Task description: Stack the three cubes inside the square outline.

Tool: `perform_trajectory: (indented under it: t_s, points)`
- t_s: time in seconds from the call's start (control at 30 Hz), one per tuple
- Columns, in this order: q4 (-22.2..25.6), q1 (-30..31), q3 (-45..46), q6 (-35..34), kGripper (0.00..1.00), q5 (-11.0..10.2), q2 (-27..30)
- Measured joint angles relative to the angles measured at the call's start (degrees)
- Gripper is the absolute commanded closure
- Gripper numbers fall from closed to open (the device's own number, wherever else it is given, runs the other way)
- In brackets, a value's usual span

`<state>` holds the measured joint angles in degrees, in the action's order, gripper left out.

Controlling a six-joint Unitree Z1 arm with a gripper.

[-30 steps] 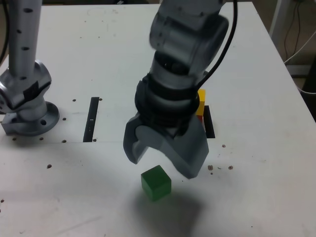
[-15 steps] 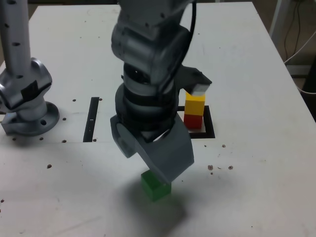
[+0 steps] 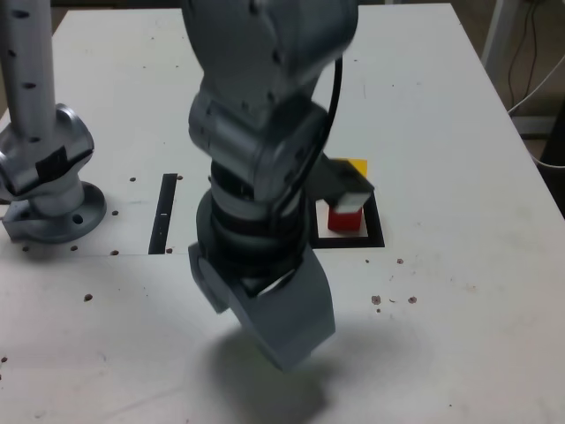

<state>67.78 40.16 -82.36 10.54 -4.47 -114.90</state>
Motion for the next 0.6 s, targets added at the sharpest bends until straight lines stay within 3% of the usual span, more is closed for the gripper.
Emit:
perform_trajectory:
  t_s: [0.37, 0.5, 0.6]
  points:
    - [-2.0, 0.2, -0.3, -0.3, 0.13, 0.0, -3.5]
    - [-2.8, 0.2, -0.4, -0.9, 0.26, 0.0, -3.9]
    - [-3.4, 0.2, -0.3, -1.9, 0.43, -0.5, -4.0]
